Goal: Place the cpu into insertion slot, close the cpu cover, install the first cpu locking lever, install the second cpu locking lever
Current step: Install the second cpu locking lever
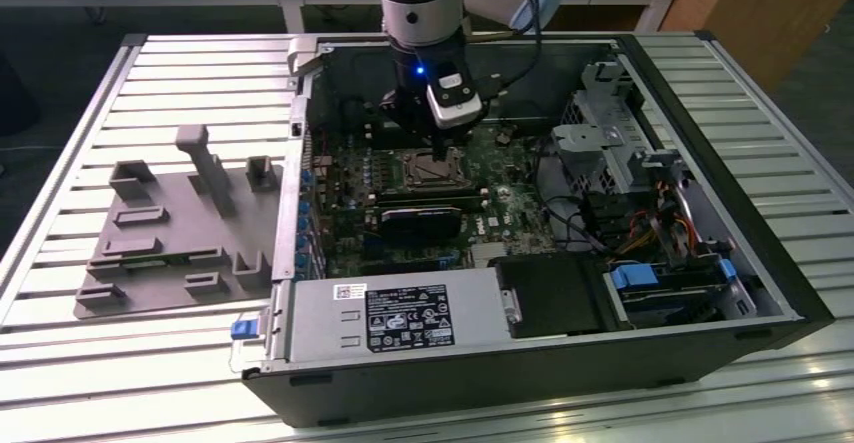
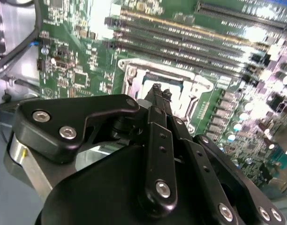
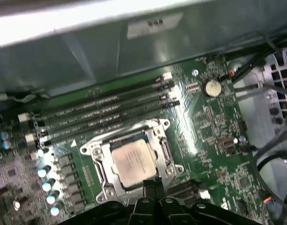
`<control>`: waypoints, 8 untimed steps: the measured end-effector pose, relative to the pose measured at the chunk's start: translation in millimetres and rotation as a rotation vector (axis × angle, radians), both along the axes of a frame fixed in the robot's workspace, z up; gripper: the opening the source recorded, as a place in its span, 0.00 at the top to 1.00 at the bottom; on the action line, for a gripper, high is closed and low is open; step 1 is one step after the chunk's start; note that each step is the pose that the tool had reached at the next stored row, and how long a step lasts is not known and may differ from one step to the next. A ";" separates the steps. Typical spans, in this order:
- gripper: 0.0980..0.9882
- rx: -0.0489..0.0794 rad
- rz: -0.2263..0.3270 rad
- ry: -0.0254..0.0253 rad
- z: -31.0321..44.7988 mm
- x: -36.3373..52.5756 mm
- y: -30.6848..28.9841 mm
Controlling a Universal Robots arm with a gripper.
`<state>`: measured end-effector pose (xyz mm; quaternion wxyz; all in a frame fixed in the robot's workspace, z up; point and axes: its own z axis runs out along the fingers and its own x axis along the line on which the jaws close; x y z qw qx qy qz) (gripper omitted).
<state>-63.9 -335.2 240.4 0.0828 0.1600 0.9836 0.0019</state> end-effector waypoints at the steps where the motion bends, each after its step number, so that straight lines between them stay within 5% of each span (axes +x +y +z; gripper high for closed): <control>1: 1.00 0.000 0.000 0.0002 -0.2 0.0 -1.9; 8: 1.00 0.001 0.000 0.0002 -2.7 0.0 -15.0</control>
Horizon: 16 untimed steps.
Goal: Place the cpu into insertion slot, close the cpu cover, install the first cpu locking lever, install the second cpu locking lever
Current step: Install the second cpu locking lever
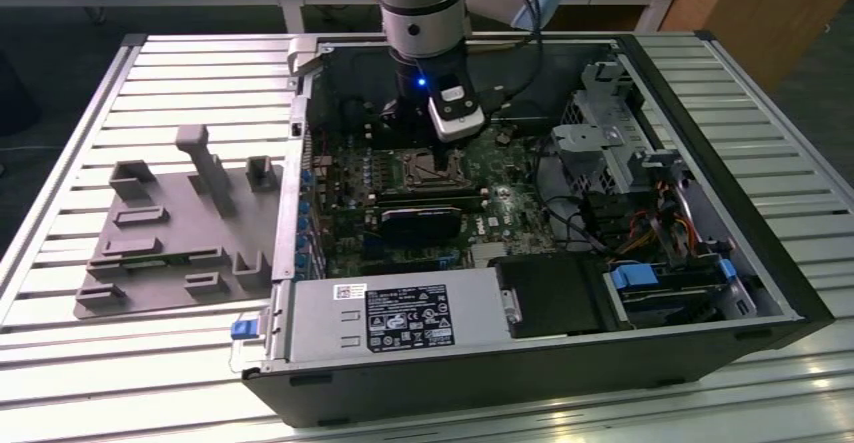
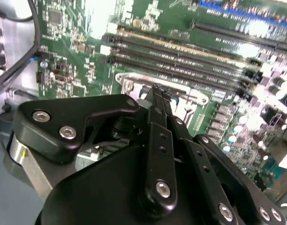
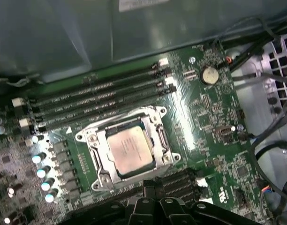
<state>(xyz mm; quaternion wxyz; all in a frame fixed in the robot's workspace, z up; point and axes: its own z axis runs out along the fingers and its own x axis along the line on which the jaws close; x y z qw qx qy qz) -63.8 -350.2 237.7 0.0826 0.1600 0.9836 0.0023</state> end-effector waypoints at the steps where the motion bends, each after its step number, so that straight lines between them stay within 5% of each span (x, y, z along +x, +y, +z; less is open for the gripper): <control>1: 1.00 0.001 0.000 -0.0001 -0.6 0.0 -2.5; 7: 1.00 0.008 0.014 0.0001 -8.1 0.0 -12.5; 16: 1.00 0.021 0.030 0.0000 -15.5 -5.9 -13.3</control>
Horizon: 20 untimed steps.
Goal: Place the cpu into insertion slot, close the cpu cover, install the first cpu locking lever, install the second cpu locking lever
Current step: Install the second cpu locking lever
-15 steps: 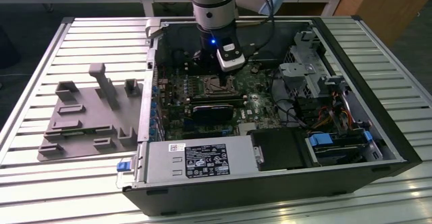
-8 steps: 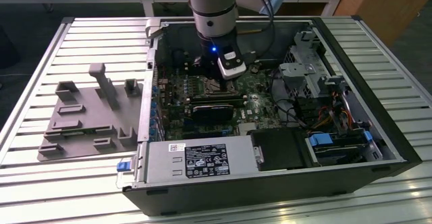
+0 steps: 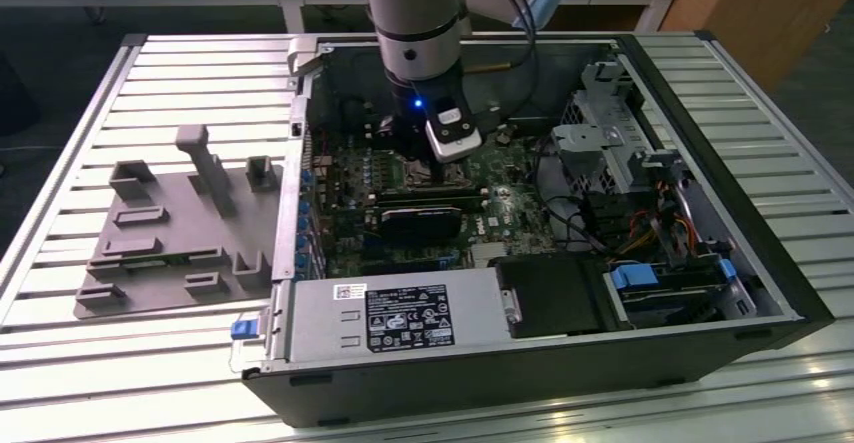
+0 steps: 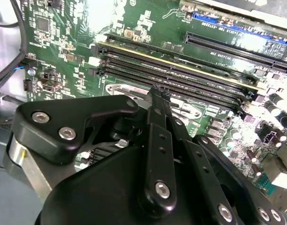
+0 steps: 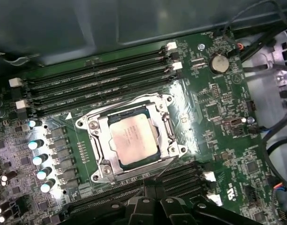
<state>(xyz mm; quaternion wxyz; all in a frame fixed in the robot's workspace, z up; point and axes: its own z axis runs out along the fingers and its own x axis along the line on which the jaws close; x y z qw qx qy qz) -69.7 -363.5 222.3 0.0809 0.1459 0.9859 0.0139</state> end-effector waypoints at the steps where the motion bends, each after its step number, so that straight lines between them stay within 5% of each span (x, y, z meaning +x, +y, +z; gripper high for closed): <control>1: 1.00 0.001 0.002 0.0000 -0.7 -0.7 -0.1; 20: 1.00 0.010 0.044 0.0000 -10.2 -13.0 -5.0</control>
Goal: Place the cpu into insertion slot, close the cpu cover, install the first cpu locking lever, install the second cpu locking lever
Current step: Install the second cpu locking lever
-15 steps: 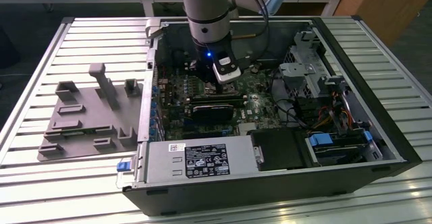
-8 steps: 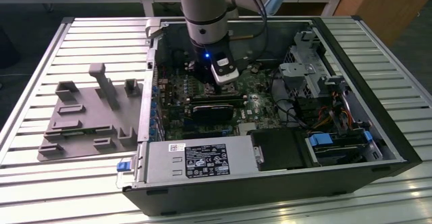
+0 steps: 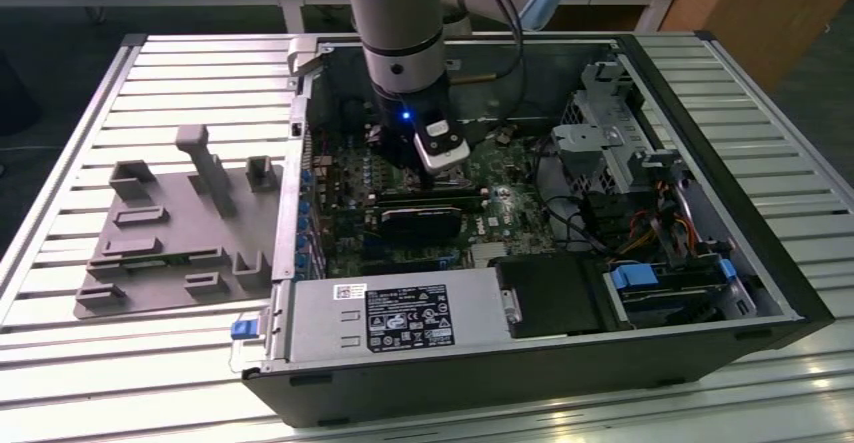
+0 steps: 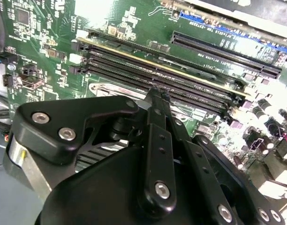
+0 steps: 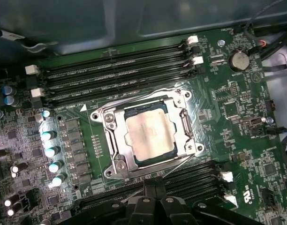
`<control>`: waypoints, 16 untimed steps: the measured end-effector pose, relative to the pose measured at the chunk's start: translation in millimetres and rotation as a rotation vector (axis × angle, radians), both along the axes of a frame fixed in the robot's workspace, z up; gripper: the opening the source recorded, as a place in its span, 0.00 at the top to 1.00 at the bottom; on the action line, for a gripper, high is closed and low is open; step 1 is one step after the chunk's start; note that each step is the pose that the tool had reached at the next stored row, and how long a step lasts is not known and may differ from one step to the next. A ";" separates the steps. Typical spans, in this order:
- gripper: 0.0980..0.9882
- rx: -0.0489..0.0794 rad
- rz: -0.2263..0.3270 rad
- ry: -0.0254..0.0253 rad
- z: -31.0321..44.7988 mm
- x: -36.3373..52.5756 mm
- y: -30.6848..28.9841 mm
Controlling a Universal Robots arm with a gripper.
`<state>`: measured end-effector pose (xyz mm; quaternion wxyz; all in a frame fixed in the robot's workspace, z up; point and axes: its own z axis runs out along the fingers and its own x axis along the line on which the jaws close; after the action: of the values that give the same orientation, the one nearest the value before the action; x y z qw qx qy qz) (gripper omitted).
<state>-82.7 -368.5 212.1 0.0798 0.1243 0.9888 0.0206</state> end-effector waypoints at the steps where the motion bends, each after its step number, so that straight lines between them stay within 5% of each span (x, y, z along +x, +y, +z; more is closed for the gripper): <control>1: 1.00 0.002 0.004 0.0000 -0.6 -0.3 -0.4; 7: 1.00 0.014 0.022 -0.0001 -2.6 -3.0 -3.6; 16: 1.00 0.077 0.040 -0.0009 -3.9 -7.8 -8.8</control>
<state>-90.5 -377.3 208.1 0.0750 0.1077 0.9895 0.0605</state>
